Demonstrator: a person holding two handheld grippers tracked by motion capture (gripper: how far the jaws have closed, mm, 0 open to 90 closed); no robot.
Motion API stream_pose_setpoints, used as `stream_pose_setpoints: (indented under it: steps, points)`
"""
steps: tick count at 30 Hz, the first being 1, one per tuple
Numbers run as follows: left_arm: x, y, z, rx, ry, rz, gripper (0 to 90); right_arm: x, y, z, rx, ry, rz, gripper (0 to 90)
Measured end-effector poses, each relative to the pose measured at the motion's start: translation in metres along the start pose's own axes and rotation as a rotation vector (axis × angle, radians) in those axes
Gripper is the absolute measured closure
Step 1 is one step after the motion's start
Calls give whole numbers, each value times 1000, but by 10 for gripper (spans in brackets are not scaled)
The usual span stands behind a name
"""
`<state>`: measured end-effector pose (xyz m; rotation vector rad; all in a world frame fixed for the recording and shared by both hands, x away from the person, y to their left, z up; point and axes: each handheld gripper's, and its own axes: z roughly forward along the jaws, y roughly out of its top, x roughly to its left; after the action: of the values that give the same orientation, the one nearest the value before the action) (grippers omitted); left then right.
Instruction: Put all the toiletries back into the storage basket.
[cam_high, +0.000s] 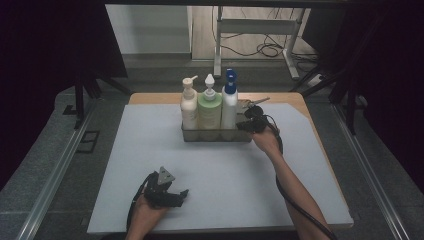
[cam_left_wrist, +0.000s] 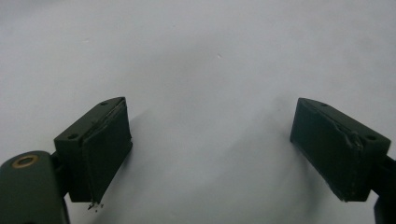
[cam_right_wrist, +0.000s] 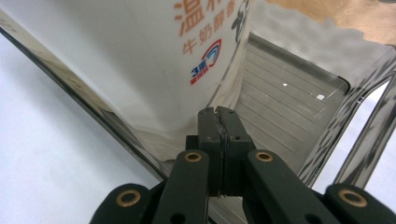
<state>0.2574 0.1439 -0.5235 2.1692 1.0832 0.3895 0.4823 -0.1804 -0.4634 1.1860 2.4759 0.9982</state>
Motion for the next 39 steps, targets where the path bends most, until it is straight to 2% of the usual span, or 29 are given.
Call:
stream_pose_setpoints:
  steps: [12, 24, 29, 32, 39]
  points:
    - [0, 0, 0, 0, 0, 0, 121, 1, -2, -1, -6, 9, 0, 885]
    - [0, 0, 0, 0, 1, 0, 121, -3, -5, -5, -36, 6, 29, 804]
    - [0, 0, 0, 0, 1, 0, 121, -2, -4, -11, -45, 2, 9, 781]
    - [0, 0, 0, 0, 1, 0, 121, -3, -5, -14, -50, -2, 9, 755]
    - [0, 0, 0, 0, 1, 0, 121, -8, -8, -24, -75, -5, 22, 633]
